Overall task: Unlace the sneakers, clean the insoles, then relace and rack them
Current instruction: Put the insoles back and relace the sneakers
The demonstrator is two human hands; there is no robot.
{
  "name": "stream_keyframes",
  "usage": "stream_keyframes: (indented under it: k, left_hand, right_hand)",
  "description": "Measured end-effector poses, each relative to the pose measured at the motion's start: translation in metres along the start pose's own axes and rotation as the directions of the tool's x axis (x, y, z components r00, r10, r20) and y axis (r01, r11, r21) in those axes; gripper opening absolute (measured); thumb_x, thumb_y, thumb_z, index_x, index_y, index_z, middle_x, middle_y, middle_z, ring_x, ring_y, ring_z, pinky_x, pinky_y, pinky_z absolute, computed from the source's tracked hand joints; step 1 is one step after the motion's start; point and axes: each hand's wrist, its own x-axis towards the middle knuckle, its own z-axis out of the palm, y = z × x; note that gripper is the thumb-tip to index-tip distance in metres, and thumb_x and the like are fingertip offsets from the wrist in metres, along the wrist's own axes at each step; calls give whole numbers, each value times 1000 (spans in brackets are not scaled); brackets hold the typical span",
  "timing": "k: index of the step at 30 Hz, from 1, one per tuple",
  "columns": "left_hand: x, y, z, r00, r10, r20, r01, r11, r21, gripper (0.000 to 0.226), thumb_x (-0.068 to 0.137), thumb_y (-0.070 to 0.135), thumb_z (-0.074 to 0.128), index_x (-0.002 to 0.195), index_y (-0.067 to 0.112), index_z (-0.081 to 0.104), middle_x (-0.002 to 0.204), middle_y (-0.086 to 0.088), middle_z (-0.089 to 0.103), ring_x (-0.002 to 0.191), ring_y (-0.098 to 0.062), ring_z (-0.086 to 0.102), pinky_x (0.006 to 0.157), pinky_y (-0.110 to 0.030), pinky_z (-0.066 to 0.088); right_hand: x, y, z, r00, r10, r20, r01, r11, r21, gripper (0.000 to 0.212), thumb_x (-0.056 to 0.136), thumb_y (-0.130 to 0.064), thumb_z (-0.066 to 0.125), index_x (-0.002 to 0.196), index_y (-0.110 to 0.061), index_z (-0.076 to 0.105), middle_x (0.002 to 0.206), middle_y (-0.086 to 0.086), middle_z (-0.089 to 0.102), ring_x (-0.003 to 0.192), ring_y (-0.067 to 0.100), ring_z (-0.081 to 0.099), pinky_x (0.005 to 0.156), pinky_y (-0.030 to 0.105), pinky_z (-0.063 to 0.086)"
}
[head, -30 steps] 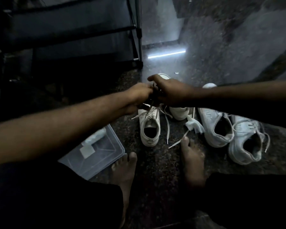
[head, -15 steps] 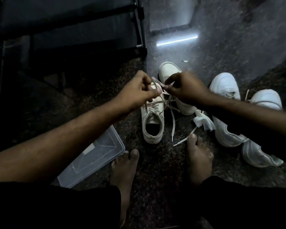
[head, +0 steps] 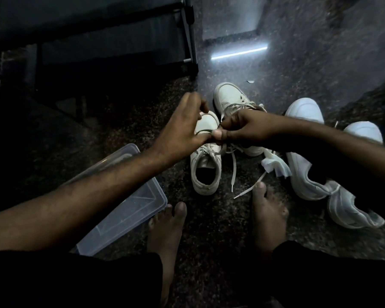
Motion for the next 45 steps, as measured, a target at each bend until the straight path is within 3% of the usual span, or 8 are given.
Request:
stream_keyframes:
  k: [6, 21, 27, 32, 37, 40, 42, 45]
  left_hand:
    - [-8, 7, 3, 999, -10, 47, 12, 999, -37, 99, 51, 63, 88, 129, 19, 45, 124, 0, 46, 114, -16, 46, 94, -42, 49]
    - [-11, 8, 5, 989, -149, 11, 147, 964, -221, 24, 77, 35, 82, 70, 16, 69, 92, -3, 58, 81, -7, 56, 73, -29, 47]
    - [10, 14, -35, 839, -491, 235, 333, 120, -935, 36, 84, 29, 69, 50, 21, 57, 74, 1, 55, 74, -13, 56, 70, -32, 48]
    - [20, -16, -56, 699, -703, 133, 150, -37, -988, 47, 102, 50, 46, 66, 22, 57, 76, 4, 62, 65, -7, 62, 46, -17, 42]
    - [8, -57, -44, 510, -858, -68, 548, 384, -743, 38, 103, 47, 47, 82, 17, 59, 73, 3, 58, 55, -9, 51, 42, -18, 29]
    - [-3, -82, -31, 476, -861, -181, 733, 502, -459, 47, 98, 51, 55, 116, 8, 56, 107, -9, 61, 97, -28, 63, 74, -31, 49]
    - [-10, -77, -22, 502, -848, -169, 806, 529, -265, 75, 94, 53, 59, 144, 4, 33, 143, -20, 42, 128, -36, 48, 102, -37, 45]
    - [-11, -57, -5, 675, -720, -160, 730, 684, 1, 59, 93, 53, 61, 125, 4, 50, 129, -19, 52, 112, -32, 56, 96, -37, 47]
  right_hand:
    - [2, 1, 5, 996, -31, -78, 41, 990, 132, 33, 82, -44, 70, 86, -11, 72, 76, 6, 69, 65, 13, 58, 57, 21, 45]
    - [0, 5, 11, 972, -60, -228, 133, 938, 320, 29, 98, -16, 57, 105, 13, 60, 73, -1, 68, 61, 0, 59, 54, 10, 43]
    - [-3, 31, -3, 991, -65, -113, 50, 990, -135, 22, 96, -36, 57, 83, -32, 74, 81, 0, 72, 80, 4, 61, 78, 23, 47]
    - [2, 34, -21, 991, -36, -125, -57, 745, -665, 40, 94, -53, 45, 93, -23, 72, 79, -7, 65, 75, 15, 61, 71, 32, 48]
    - [-6, 30, -46, 951, 85, -298, -297, 526, -797, 9, 89, -25, 64, 92, -27, 71, 91, 3, 70, 83, 28, 68, 68, 30, 49]
    - [-15, 37, -40, 904, 2, -428, -414, 260, -872, 30, 88, -27, 55, 114, -18, 67, 107, 13, 60, 102, 34, 57, 73, 35, 48]
    - [-17, 36, -23, 887, -161, -433, -404, 182, -896, 25, 88, -29, 59, 108, -20, 71, 108, 13, 53, 105, 33, 49, 72, 36, 42]
    - [-14, 36, 5, 857, -274, -437, -340, 339, -878, 24, 92, -31, 62, 90, -8, 64, 92, 15, 56, 88, 34, 54, 66, 38, 47]
